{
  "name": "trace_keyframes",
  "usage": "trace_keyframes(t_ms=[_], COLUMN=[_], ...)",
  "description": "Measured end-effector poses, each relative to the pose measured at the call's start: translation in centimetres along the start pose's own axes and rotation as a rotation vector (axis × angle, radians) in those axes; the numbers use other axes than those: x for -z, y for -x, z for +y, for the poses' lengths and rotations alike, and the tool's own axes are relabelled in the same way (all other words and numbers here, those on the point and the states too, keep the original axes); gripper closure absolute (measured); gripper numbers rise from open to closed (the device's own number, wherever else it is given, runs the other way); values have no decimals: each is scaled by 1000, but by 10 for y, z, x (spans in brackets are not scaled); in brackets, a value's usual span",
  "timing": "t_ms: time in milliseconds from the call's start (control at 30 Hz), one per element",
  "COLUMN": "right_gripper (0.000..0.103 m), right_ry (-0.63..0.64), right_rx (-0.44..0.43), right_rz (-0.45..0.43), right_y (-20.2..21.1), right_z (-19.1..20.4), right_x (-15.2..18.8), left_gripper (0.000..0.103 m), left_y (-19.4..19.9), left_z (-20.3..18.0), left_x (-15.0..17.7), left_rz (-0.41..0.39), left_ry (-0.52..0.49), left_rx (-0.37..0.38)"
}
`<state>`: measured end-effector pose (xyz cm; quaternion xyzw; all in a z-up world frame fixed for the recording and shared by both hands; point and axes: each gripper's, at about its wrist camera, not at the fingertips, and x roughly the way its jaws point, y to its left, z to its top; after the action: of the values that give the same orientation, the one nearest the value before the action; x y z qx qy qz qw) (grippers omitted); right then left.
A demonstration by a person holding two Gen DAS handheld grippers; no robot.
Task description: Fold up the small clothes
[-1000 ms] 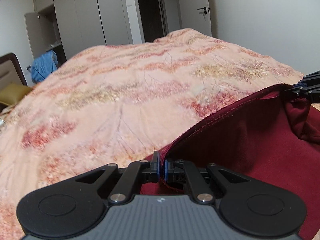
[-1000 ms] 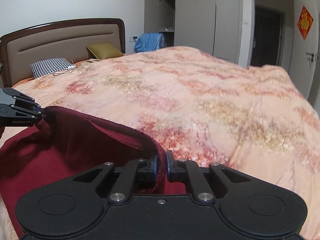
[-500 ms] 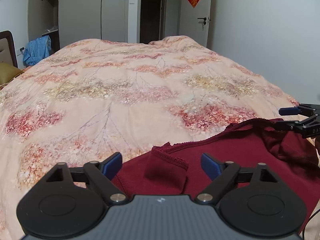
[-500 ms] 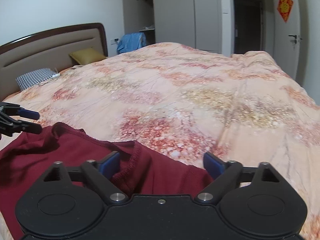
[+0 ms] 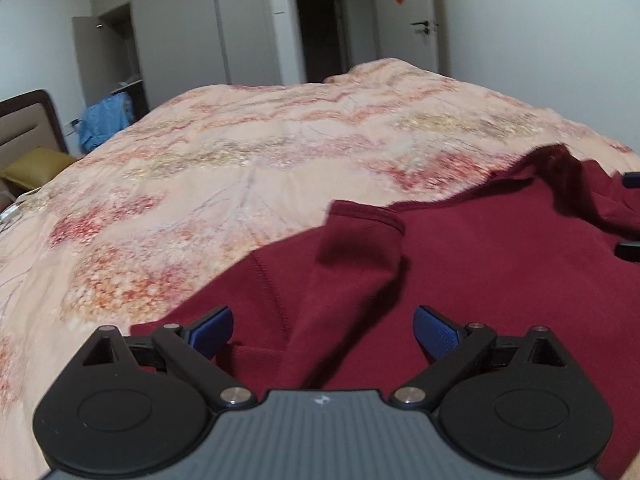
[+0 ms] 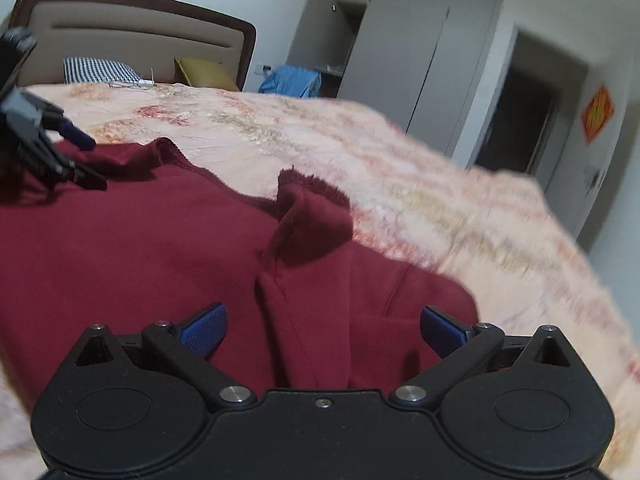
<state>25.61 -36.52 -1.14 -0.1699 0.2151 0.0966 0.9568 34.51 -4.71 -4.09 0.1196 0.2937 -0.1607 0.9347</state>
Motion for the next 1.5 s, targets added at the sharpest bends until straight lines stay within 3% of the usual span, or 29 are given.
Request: trace_keyframes(t_ms=[133, 233, 300, 367, 467, 833, 967, 1033, 1133, 1233, 1300, 1400, 1500], right_gripper=[1, 1, 1, 1, 0, 0, 0, 0, 0, 0, 0, 0, 0], right_ry=[-84, -262, -398, -518, -573, -559, -559, -560, -559, -558, -559, -562, -571], right_rx=[134, 219, 258, 230, 201, 205, 205, 204, 205, 206, 205, 203, 199], right_rz=[-31, -6, 32, 69, 85, 86, 86, 86, 86, 84, 84, 82, 67], right_y=[-14, -25, -31, -37, -43, -44, -44, -44, -44, -43, -43, -43, -41], right_z=[-23, -51, -67, -81, -85, -81, -81, -81, -81, -81, -81, -82, -82], right_x=[-1, 6, 17, 31, 39, 41, 41, 41, 41, 42, 42, 42, 44], left_gripper=[4, 3, 3, 2, 0, 0, 0, 0, 0, 0, 0, 0, 0], left_y=[-7, -13, -17, -18, -16, -20, -10, 2, 11, -9, -28, -45, -45], left_z=[19, 43, 60, 74, 79, 79, 78, 73, 51, 28, 22, 43, 79], left_x=[-8, -4, 4, 15, 23, 28, 25, 17, 0, -17, -21, -15, 5], left_rz=[-2, -2, -3, -32, -69, -84, -124, -169, -228, -130, -57, -1, -26], left_ry=[72, 195, 303, 388, 424, 446, 440, 392, 227, 96, 84, 245, 476], left_rx=[-116, -144, -114, -54, -18, -3, 13, 19, 23, -45, -129, -169, -55])
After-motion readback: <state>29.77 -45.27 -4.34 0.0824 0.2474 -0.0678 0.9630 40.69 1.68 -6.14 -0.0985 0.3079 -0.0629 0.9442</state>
